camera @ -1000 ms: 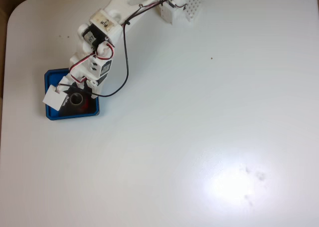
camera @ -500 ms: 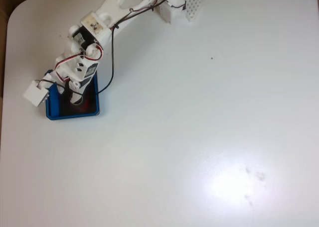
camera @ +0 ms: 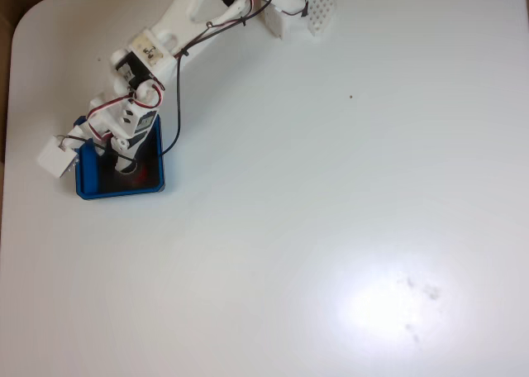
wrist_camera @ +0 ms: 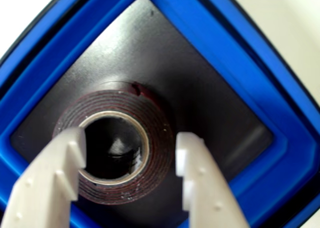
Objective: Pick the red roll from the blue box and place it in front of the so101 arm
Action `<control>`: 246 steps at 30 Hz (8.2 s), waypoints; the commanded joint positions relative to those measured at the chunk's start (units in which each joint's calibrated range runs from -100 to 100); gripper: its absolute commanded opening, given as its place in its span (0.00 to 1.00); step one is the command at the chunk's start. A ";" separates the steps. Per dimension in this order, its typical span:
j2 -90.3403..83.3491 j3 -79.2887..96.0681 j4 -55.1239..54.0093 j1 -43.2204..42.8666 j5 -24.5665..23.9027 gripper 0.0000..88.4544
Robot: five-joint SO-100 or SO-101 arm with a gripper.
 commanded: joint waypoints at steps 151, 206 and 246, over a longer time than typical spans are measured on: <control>-22.41 -2.01 46.68 -49.52 -0.61 0.01; -6.86 -1.83 38.93 -49.42 -0.52 0.01; -43.06 52.08 7.08 -58.11 -0.08 0.01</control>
